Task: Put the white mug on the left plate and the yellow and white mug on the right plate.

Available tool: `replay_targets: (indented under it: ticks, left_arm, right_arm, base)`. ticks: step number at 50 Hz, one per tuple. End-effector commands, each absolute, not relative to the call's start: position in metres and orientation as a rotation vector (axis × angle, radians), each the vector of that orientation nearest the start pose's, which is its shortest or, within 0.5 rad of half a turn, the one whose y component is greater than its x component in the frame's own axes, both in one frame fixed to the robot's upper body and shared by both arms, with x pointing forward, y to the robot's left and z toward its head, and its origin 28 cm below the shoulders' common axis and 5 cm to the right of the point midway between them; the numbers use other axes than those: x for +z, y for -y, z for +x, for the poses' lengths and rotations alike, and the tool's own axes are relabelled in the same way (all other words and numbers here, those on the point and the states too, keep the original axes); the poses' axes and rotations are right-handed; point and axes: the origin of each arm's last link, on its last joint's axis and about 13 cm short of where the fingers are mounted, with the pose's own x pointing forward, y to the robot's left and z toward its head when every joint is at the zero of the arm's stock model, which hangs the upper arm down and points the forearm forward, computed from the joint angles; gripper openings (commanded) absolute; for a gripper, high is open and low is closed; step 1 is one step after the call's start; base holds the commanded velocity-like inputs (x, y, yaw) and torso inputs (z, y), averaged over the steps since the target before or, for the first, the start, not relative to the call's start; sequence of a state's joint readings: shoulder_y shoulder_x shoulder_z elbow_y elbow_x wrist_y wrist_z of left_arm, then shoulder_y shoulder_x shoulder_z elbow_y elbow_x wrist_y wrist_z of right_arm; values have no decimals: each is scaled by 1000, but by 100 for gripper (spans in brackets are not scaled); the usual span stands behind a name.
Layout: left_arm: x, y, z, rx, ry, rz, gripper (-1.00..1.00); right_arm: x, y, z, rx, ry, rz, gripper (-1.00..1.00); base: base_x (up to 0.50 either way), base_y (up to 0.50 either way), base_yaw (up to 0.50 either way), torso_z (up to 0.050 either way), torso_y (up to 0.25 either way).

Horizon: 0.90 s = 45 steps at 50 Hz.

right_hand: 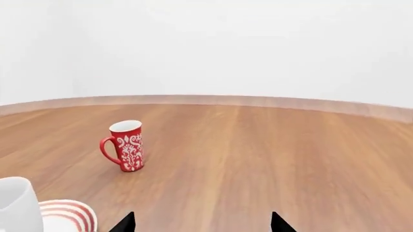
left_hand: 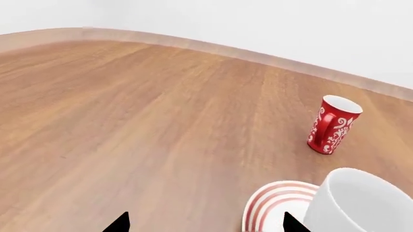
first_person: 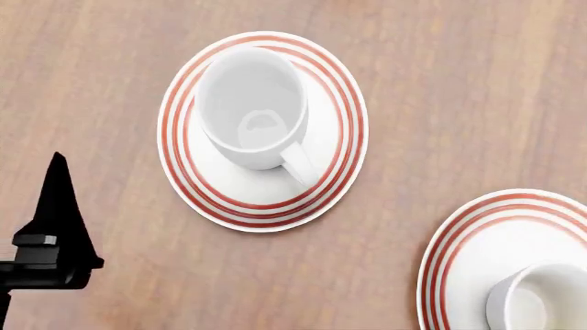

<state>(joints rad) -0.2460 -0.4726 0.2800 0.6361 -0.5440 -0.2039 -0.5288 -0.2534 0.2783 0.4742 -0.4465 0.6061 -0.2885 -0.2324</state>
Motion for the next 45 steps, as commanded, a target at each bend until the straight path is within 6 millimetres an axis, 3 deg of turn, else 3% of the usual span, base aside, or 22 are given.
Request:
replay_targets:
  ticks: [1,9,12,21,27,45]
  left_arm:
    - [213,-197,238,-170,448,-110,100]
    - [228,-192,282,-183,389,-67,100]
    - [237,-190,294,-337,269,-291,100]
    - [248,-190,326,-263,239,-216,100]
    - [255,-192,326,-250,245,-198,100]
    - [314,-203,309,-248,355,-231,100]
  right_arm:
    - [146,231,183,-98,662,68,100]
    - [138,242,228,-150,614,46,100]
    - [139,241,242,-152,592,-2,100]
    - [157,240,261,-159,593,39,100]
    - [173,237,258,-136,628,44,100]
    - [247,235,221,-124,781,-4,100]
  base:
    - [0,0,0,0,0]
    - [0,0,0,0,0]
    - [0,0,0,0,0]
    - [0,0,0,0,0]
    - [0,0,0,0,0]
    - [0,0,0,0,1]
